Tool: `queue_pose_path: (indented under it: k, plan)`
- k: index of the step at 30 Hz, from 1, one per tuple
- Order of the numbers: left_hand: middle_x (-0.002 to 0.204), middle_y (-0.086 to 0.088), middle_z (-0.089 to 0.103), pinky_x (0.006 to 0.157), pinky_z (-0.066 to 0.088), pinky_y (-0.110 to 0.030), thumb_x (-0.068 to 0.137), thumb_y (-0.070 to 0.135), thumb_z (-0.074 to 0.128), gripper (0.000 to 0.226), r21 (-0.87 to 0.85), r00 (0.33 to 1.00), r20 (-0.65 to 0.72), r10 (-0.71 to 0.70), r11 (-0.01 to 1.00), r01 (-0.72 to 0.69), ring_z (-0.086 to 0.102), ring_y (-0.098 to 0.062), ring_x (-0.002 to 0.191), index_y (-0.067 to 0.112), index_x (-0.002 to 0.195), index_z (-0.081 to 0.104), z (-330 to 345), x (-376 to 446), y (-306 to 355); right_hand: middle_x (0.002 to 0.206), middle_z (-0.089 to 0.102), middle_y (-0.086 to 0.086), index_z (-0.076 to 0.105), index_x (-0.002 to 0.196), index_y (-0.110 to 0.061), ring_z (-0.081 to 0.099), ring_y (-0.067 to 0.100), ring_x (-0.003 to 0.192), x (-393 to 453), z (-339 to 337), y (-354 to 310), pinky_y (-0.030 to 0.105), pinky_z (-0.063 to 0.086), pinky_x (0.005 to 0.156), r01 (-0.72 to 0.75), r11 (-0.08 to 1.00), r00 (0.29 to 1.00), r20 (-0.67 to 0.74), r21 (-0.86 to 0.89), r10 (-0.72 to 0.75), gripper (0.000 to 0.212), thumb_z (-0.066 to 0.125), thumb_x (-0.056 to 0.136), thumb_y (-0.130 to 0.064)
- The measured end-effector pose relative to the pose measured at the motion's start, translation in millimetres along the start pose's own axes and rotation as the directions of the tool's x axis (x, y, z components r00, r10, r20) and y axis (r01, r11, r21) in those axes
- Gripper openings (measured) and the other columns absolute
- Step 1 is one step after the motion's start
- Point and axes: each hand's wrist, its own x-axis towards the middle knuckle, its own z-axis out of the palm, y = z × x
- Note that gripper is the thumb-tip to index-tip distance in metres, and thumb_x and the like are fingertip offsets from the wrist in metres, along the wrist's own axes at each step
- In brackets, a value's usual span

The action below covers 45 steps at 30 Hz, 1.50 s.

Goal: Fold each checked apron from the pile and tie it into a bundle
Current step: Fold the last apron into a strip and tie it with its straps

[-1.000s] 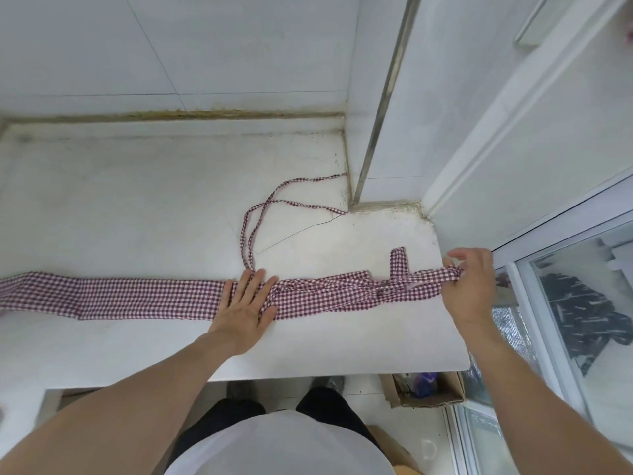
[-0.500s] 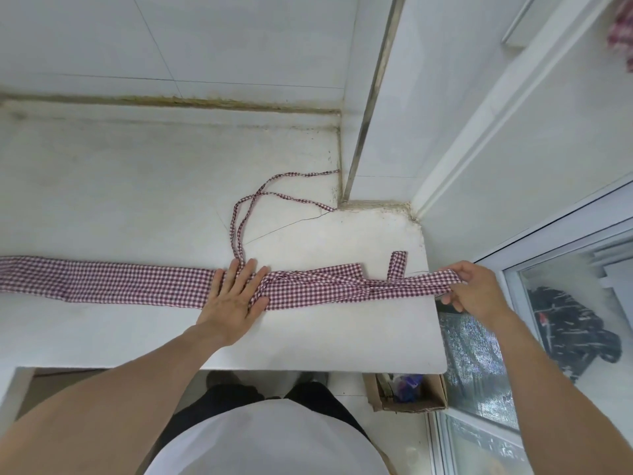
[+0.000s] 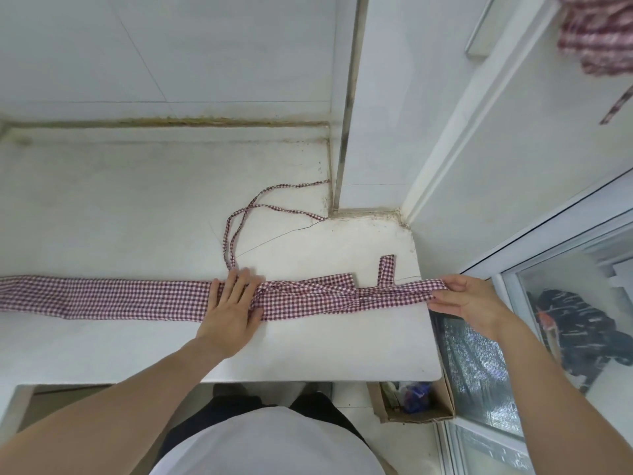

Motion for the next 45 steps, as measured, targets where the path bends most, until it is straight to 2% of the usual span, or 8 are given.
queue_pose_path:
  k: [5,14,21,25,30,36,40,45]
  plan:
    - [0.164,-0.007,0.020,0.124,0.012,-0.048,0.104,0.036,0.029,0.061,-0.129,0.963,-0.181,0.200,0.966,-0.225,0.004,-0.018,0.154,0.009,0.157,0.018,-11,11,68,0.097,0.072,0.014,0.067,0.103,-0.004,0.072,0.019,0.078,-1,12,-7,0.034,0.063,0.074,-0.013,0.996,0.998,-0.058,0.090,0.018,0.017,0.070,0.086,-0.002]
    - [0.160,-0.002,-0.032,0.123,-0.011,-0.043,0.103,0.053,0.003,0.070,-0.078,0.940,0.126,0.316,0.948,-0.308,-0.033,-0.016,0.146,0.013,0.152,-0.027,7,38,164,0.102,0.069,0.018,0.065,0.105,0.000,0.069,0.028,0.091,0,31,-21,0.036,0.062,0.079,0.030,0.959,0.985,-0.174,0.283,0.020,0.018,0.061,0.090,0.009]
    - [0.162,0.007,-0.022,0.122,-0.015,-0.037,0.100,0.054,-0.005,0.068,-0.251,0.959,0.112,0.259,0.941,-0.225,-0.026,-0.009,0.148,0.019,0.158,-0.008,10,49,171,0.090,0.072,0.013,0.069,0.095,-0.006,0.070,0.021,0.080,-6,95,-51,0.030,0.060,0.073,0.250,0.945,0.960,-0.183,0.211,-0.213,0.025,0.063,0.084,0.016]
    - [0.139,-0.008,0.055,0.110,0.037,-0.050,0.100,0.032,0.043,0.038,-0.588,0.979,-0.141,0.150,0.782,-0.205,0.048,-0.033,0.131,0.011,0.115,0.070,4,59,173,0.093,0.075,0.010,0.075,0.088,-0.016,0.070,0.020,0.083,-6,136,-53,0.037,0.061,0.074,0.325,0.945,0.941,-0.088,-0.026,-0.326,0.034,0.064,0.079,0.015]
    - [0.104,-0.002,0.059,0.091,0.050,-0.036,0.079,0.014,0.073,0.034,-0.755,0.982,-0.132,-0.138,0.656,-0.009,0.058,-0.020,0.099,0.010,0.112,0.063,-23,66,169,0.090,0.076,0.000,0.076,0.086,-0.027,0.071,0.019,0.084,-2,164,-43,0.042,0.059,0.073,0.324,0.939,0.942,-0.048,-0.113,-0.331,0.035,0.066,0.079,0.006]
    - [0.118,-0.009,0.069,0.094,0.056,-0.047,0.068,0.002,0.084,0.075,-0.947,0.947,0.316,0.047,0.081,0.312,0.070,-0.025,0.105,0.016,0.132,0.048,-45,56,128,0.109,0.073,-0.009,0.072,0.101,-0.029,0.070,0.007,0.094,5,184,-24,0.029,0.056,0.087,0.351,0.913,0.934,0.001,-0.208,-0.358,0.038,0.069,0.078,0.000]
    - [0.111,-0.005,0.071,0.089,0.059,-0.037,0.074,-0.007,0.081,0.062,-0.944,0.953,0.302,0.020,0.147,0.296,0.071,-0.012,0.100,0.020,0.125,0.058,-53,51,110,0.114,0.068,-0.006,0.060,0.125,-0.032,0.067,0.008,0.100,6,186,-14,0.025,0.055,0.086,0.342,0.905,0.927,0.252,-0.254,-0.279,0.057,0.067,0.080,0.002]
    - [0.111,-0.022,0.070,0.085,0.059,-0.049,0.083,0.001,0.077,0.032,-0.940,0.939,0.335,-0.076,0.043,0.339,0.071,-0.035,0.086,0.004,0.113,0.067,-50,49,108,0.115,0.067,-0.013,0.066,0.115,-0.028,0.060,0.004,0.109,9,164,2,0.022,0.048,0.096,0.434,0.813,0.880,-0.011,-0.388,-0.475,0.047,0.068,0.080,0.003]
